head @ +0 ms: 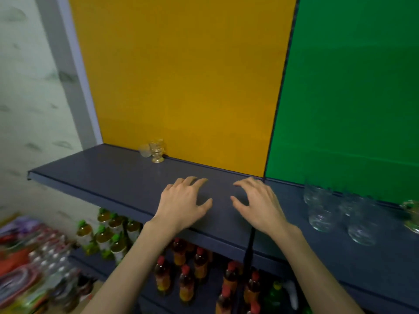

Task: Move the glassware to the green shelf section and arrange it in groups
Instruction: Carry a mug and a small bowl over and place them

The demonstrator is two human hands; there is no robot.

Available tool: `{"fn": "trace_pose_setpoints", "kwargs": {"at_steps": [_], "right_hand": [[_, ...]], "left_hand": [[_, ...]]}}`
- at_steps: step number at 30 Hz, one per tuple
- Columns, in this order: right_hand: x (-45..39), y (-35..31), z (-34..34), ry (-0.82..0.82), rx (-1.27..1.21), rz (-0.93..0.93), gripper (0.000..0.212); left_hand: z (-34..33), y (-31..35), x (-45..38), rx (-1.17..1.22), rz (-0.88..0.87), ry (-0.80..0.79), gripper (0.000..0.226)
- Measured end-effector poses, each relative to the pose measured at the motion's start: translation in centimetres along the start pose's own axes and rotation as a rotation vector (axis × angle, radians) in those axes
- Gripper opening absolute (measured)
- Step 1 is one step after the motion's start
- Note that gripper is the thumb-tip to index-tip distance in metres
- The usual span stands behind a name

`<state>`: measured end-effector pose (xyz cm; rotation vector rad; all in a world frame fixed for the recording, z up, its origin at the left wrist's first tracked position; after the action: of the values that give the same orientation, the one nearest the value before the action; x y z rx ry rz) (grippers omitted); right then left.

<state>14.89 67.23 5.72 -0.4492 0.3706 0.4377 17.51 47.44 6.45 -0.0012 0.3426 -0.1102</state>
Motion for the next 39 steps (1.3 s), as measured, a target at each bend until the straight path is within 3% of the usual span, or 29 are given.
{"fn": "trace_pose_setpoints", "kwargs": {"at_steps": [11,18,39], "right_hand": [[-7.6,-13.4,-11.0,-0.043,0.024,-0.021,0.043],[-11.5,-17.7,-17.0,-0.108,0.045,-0.061,0.043],[-30.6,-12.7,-24.2,0.018,0.015,-0.24,0.049]], "left_hand": [[-1.3,-19.5,1.5,-0.004,0.057,-0.013,0.068],[-2.8,-27.9,-0.5,0.034,0.076,-0.019,0.069],[-11.0,-38.8,-21.5,0.078,0.064,-0.114,0.079]]}}
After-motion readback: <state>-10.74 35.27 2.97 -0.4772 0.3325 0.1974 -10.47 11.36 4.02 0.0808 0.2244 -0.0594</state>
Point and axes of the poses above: each hand's wrist, its own x-axis away from the middle knuckle, its own z-axis out of the back of the hand, y = z × x, the point moved 4 cm from there along -x, towards the middle knuckle, and after that the axes turned 7 degrees about -x, right-handed, at the moved point
